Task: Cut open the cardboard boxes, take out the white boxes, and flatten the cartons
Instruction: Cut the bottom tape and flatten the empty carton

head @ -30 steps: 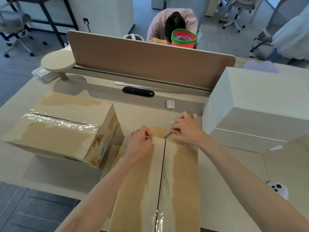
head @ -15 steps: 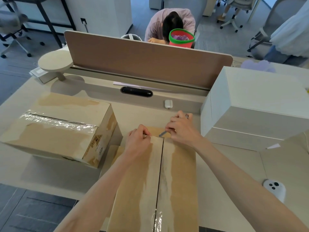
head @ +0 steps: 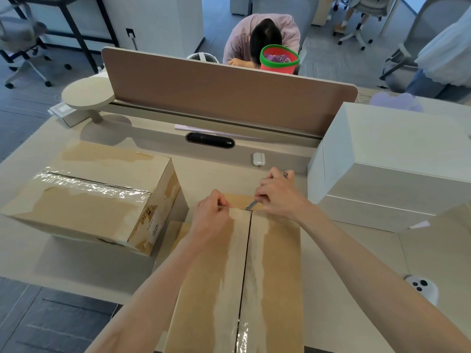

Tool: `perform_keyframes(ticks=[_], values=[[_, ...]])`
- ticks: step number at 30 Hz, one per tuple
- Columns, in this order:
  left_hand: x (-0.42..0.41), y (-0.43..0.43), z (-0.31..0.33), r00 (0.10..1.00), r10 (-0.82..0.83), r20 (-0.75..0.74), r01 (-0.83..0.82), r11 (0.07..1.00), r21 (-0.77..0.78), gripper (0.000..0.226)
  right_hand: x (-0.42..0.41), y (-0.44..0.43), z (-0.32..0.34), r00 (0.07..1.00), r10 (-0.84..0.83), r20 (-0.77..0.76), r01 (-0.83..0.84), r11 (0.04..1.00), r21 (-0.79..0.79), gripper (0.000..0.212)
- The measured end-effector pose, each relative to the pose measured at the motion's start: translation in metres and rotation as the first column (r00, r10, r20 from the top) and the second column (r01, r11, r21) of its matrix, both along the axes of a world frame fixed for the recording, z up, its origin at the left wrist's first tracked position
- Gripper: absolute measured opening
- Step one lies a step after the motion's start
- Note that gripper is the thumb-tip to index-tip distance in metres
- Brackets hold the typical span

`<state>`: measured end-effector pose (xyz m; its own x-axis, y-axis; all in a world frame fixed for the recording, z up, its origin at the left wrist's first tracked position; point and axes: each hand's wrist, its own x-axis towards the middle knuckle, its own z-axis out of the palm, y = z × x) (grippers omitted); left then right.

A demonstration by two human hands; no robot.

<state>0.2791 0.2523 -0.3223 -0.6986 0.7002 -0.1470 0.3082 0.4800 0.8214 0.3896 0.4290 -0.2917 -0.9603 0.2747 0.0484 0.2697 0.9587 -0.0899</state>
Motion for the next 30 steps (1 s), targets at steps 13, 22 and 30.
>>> perform_keyframes(ticks=[13, 22, 30], values=[[-0.003, 0.008, -0.001, 1.0, 0.019, -0.013, -0.021, 0.992, -0.123, 0.019, 0.007, 0.005, 0.004, 0.999, 0.002, 0.037, -0.004, 0.999, 0.032, 0.018], [-0.007, 0.008, -0.006, 0.999, 0.034, -0.005, -0.035, 0.991, -0.132, 0.017, 0.004, -0.006, -0.008, 0.987, -0.122, -0.104, 0.113, 0.989, -0.092, 0.016], [-0.006, 0.009, -0.003, 0.999, 0.041, -0.002, -0.041, 0.99, -0.135, 0.016, 0.001, -0.008, -0.009, 0.99, -0.121, -0.069, 0.115, 0.989, -0.094, 0.017]])
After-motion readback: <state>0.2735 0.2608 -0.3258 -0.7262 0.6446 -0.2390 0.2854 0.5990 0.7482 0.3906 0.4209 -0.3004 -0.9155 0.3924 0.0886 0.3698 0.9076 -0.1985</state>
